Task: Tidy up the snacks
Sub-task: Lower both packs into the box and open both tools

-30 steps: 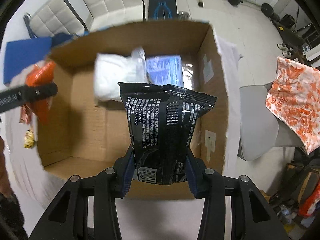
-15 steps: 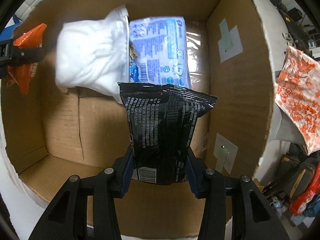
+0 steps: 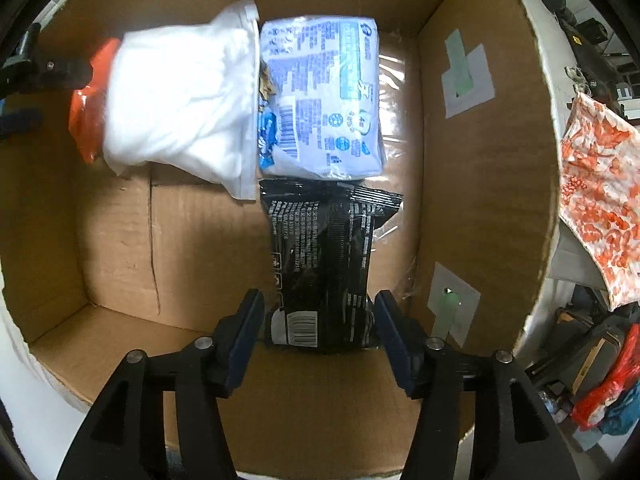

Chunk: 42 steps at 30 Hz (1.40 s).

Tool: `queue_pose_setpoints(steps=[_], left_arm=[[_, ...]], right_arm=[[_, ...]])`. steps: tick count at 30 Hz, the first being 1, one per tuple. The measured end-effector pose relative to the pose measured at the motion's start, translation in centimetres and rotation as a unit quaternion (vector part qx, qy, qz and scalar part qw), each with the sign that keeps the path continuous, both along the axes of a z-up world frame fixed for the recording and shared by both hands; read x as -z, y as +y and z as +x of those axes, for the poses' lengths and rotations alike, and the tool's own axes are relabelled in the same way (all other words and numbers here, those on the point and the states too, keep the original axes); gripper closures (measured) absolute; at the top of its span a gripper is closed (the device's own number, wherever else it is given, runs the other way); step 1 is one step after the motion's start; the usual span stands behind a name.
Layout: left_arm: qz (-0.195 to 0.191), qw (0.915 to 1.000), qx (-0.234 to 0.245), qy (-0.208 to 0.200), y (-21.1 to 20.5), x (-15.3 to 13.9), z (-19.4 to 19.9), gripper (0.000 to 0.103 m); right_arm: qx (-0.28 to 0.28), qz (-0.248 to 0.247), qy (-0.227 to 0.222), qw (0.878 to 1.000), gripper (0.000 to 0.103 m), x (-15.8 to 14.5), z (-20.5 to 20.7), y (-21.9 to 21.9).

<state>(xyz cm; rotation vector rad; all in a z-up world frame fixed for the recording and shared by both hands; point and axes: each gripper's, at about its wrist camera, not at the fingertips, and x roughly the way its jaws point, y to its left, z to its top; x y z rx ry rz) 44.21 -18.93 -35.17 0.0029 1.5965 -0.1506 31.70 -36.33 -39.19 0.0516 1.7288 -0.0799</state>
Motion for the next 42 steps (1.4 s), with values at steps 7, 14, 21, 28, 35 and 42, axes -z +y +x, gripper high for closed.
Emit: queue_pose_setpoints(steps=[7, 14, 21, 28, 35, 42], left_arm=[[-0.013, 0.9996, -0.017, -0.019, 1.4, -1.8, -0.7, 0.004], [-0.013, 0.9975, -0.002, -0.069, 1.2, -5.0, -4.1, 0.003], [-0.031, 0.9920, 0.006, -0.122, 1.5, -8.5, -9.5, 0.002], [-0.026, 0.9829, 0.005, -0.182, 2.3, -12.8, -15.6, 0.002], [-0.021, 0.9761, 0.010, -0.216, 2.9, -16.1, -20.6, 0.002], [-0.033, 0.9723, 0.006, -0.232, 3.5, -18.7, -24.0, 0.002]], right_arm=[[0.009, 0.003, -0.023, 1.000, 0.030, -1.8, -0.6, -0.1], [0.036, 0.008, -0.079, 0.996, 0.000, -5.6, -1.8, -0.6], [0.034, 0.003, -0.128, 0.991, 0.000, -9.2, -4.8, -0.6], [0.028, -0.008, -0.191, 0.981, 0.000, -14.2, -9.5, 0.0], [0.029, 0.003, -0.233, 0.972, 0.000, -19.1, -13.8, 0.7], [0.022, 0.002, -0.264, 0.964, 0.000, -23.1, -16.7, 1.2]])
